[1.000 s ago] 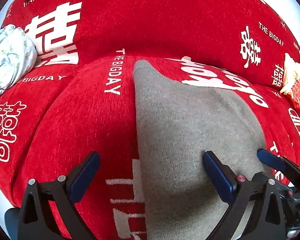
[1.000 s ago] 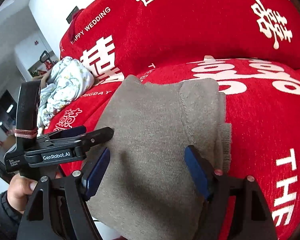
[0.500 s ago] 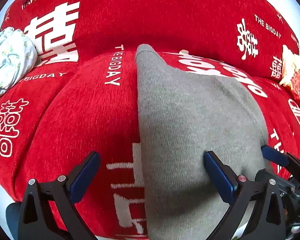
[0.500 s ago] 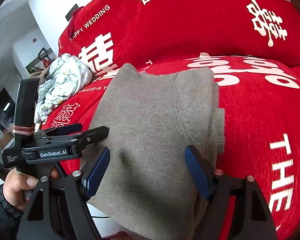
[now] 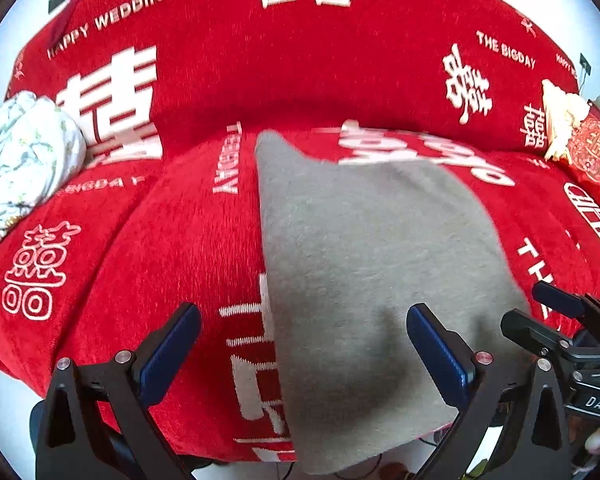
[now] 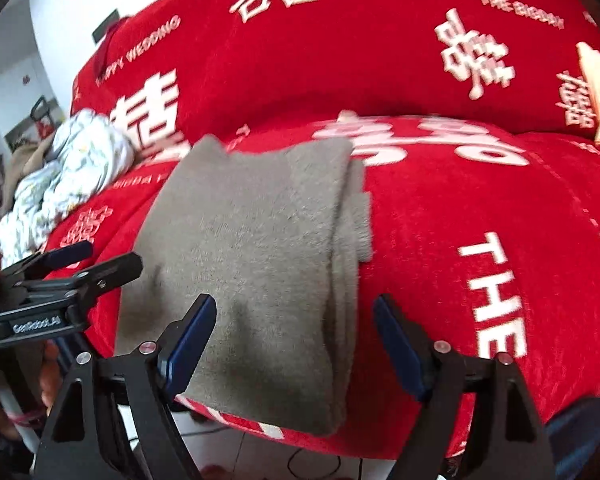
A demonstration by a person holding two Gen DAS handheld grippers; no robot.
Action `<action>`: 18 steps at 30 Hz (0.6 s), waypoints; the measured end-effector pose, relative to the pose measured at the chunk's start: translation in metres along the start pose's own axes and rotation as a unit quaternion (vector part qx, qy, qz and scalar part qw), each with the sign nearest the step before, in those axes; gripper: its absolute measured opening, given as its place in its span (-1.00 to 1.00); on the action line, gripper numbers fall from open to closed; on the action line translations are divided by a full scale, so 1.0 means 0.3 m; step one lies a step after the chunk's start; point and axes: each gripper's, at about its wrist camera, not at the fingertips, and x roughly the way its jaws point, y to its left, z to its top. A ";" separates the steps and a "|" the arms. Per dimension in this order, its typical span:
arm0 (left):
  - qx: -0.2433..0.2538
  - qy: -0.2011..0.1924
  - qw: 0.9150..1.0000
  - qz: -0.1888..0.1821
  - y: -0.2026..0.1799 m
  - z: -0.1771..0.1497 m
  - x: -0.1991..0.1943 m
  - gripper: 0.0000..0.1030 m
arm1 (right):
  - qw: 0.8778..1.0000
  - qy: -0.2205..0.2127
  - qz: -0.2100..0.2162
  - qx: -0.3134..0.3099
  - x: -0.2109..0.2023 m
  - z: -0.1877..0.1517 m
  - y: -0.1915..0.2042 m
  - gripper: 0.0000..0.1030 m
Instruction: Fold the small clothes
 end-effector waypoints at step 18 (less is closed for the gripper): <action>-0.026 -0.075 0.995 0.057 -0.038 -0.002 -0.196 1.00 | 0.993 -0.037 -0.067 -0.090 -0.117 0.006 0.136 0.92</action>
